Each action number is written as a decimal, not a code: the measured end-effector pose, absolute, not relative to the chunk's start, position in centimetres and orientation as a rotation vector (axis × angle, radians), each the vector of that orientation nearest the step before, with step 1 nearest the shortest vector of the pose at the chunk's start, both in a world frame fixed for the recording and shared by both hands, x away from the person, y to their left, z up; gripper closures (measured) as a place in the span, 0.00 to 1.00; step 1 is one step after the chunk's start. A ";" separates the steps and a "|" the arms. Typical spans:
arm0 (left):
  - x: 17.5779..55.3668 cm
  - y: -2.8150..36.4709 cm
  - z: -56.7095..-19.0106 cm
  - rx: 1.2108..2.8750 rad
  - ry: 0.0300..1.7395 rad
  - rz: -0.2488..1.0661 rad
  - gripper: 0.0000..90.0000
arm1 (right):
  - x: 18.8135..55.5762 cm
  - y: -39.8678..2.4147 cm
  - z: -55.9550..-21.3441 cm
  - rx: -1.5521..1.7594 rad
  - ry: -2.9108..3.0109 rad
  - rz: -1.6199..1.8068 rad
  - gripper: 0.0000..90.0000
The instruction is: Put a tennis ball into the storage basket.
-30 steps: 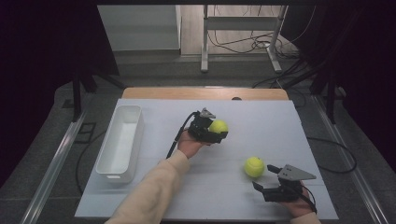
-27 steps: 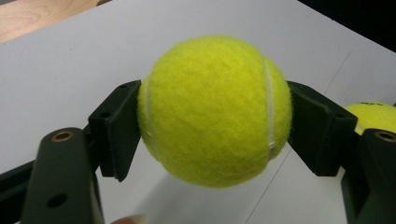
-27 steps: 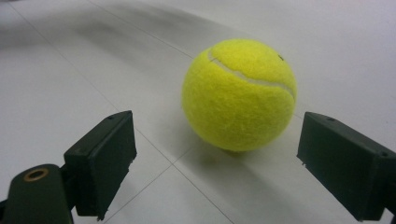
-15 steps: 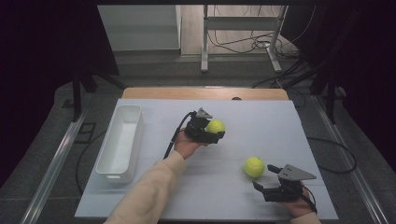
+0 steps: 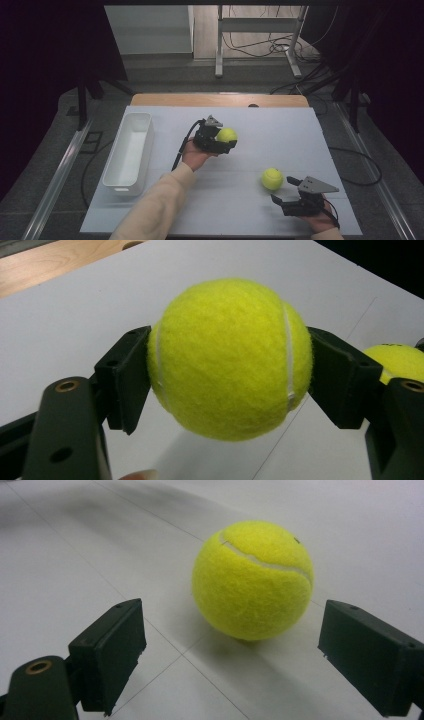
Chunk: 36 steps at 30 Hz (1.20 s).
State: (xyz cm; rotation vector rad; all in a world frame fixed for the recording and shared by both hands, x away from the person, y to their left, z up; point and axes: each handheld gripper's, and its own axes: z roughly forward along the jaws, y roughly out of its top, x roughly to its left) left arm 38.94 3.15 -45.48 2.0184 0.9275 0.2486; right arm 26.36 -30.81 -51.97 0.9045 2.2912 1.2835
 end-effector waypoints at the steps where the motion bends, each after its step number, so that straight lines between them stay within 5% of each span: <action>1: 38.9 3.2 -45.4 2.018 0.929 0.250 0.29 | 26.4 -30.8 -52.0 0.904 2.292 1.283 0.13; 36: 36.8 7.5 -43.7 1.974 1.000 0.332 0.29 | 26.4 -31.0 -52.0 0.919 2.281 1.262 0.13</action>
